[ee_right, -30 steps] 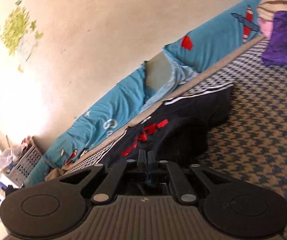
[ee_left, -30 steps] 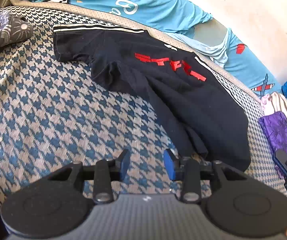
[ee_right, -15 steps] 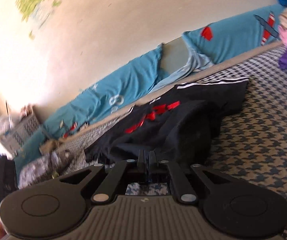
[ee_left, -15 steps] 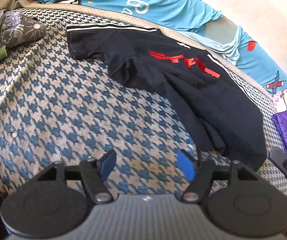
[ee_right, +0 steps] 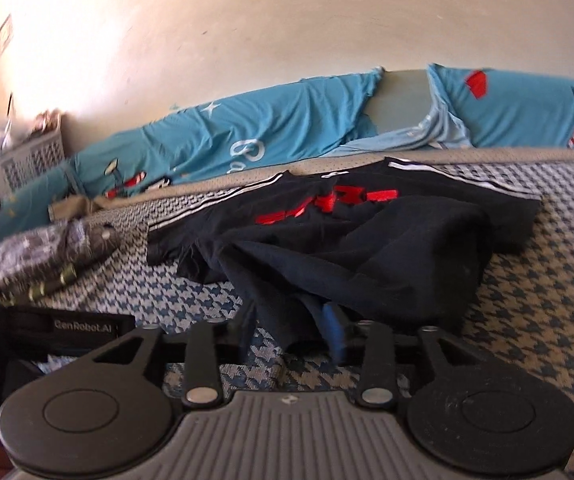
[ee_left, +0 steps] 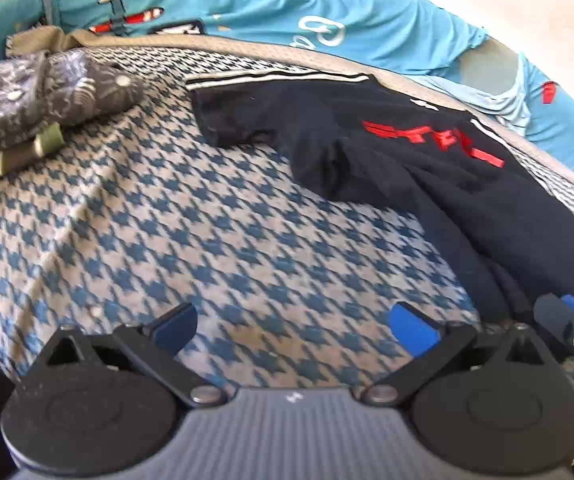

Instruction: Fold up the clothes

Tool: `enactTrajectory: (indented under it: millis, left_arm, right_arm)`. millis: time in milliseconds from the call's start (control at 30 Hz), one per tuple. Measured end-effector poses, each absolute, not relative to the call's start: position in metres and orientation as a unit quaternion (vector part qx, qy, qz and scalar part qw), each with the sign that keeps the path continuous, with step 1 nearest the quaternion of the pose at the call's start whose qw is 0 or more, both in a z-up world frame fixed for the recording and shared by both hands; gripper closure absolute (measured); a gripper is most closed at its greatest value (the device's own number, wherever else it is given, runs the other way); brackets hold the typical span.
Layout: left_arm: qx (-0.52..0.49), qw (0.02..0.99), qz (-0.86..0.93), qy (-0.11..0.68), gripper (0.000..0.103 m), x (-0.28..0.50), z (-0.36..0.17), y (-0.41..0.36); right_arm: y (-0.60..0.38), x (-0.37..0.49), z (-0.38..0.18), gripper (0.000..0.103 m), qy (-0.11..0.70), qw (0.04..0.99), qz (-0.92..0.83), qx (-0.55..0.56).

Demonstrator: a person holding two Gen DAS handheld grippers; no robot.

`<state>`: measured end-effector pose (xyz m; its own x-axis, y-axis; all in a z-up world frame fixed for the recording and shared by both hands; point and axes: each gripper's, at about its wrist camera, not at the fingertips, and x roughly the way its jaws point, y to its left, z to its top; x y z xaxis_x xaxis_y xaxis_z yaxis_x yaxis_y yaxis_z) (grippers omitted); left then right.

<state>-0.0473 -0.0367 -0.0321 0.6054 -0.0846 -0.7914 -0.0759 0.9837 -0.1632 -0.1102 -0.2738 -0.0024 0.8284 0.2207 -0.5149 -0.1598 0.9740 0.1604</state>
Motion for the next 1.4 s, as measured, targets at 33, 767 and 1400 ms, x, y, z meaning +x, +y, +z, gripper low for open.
enactTrajectory:
  millis: [33, 767, 1400]
  left_arm:
    - [-0.088, 0.892, 0.002, 0.444, 0.000, -0.047, -0.033, -0.035]
    - [-0.068, 0.894, -0.002, 0.443, 0.000, -0.047, -0.046, -0.030]
    - [-0.054, 0.921, 0.004, 0.386, 0.000, -0.072, 0.018, -0.008]
  right_arm:
    - [-0.268, -0.108, -0.004, 0.059, 0.276, 0.955, 0.099, 0.041]
    - [-0.206, -0.056, -0.059, 0.065, 0.289, 0.948, 0.036, -0.129]
    - [-0.213, -0.066, -0.038, 0.094, 0.296, 0.950, 0.068, -0.078]
